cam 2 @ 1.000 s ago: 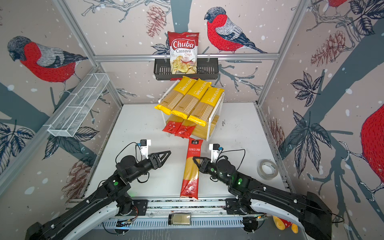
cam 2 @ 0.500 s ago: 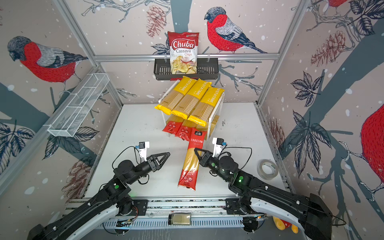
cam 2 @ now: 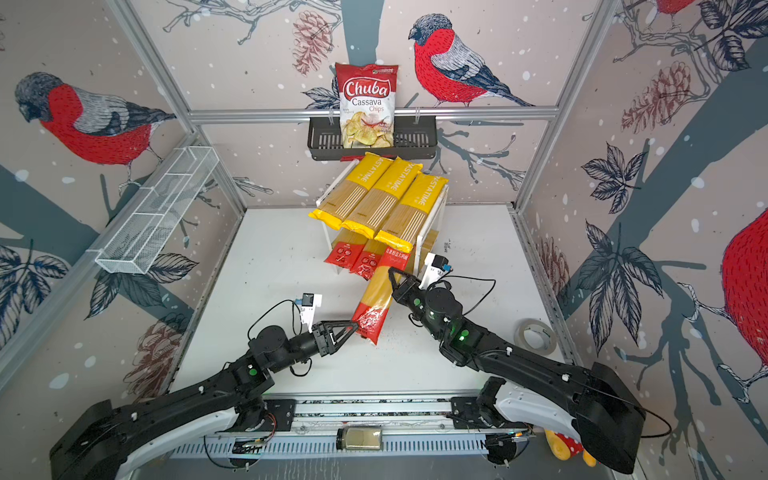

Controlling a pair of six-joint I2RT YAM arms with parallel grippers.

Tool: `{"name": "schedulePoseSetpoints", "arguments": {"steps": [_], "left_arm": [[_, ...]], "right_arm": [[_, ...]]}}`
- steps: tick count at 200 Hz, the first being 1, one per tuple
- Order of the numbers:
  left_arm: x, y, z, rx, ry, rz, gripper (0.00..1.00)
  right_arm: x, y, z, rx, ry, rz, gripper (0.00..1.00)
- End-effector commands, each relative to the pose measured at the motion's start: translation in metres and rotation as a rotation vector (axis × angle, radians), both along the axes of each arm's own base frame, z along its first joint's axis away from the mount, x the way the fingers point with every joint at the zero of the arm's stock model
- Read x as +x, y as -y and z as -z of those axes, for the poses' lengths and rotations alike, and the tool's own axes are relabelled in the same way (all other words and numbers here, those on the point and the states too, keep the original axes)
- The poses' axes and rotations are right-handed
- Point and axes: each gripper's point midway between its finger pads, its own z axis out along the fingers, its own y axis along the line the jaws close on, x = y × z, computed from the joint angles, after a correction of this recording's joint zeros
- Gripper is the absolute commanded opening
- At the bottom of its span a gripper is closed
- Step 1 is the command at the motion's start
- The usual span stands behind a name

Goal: Place and organize the pasta boxes and bags onto the shelf

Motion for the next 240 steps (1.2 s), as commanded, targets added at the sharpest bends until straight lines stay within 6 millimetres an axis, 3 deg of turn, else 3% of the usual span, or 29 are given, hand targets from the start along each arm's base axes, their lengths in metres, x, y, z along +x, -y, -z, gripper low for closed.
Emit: {"name": "schedulePoseSetpoints", "arguments": {"steps": [1, 79, 142, 160, 205, 240], "left_arm": [[0.003, 0.004, -0.033, -0.102, 0.085, 0.001, 0.78], [0.011, 0.034, -0.057, -0.184, 0.127, 0.071, 0.40], [0.017, 0.031, -0.062, -0.203, 0.144, 0.031, 0.14], [0.019, 0.030, -0.065, -0.216, 0.143, 0.018, 0.06], [0.026, 0.030, -0.072, -0.230, 0.139, -0.014, 0.00], [0.039, 0.036, -0.083, -0.241, 0.151, -0.037, 0.00]], "right_arm": [[0.002, 0.002, -0.047, 0.163, 0.094, 0.007, 0.00], [0.006, 0.006, -0.036, 0.144, 0.067, 0.030, 0.04], [0.012, 0.012, -0.025, 0.120, 0.046, 0.059, 0.18], [0.012, 0.012, -0.021, 0.105, 0.040, 0.062, 0.26], [0.005, 0.015, -0.008, 0.078, 0.008, 0.048, 0.48], [-0.014, 0.013, 0.000, 0.020, 0.015, 0.005, 0.56]]}}
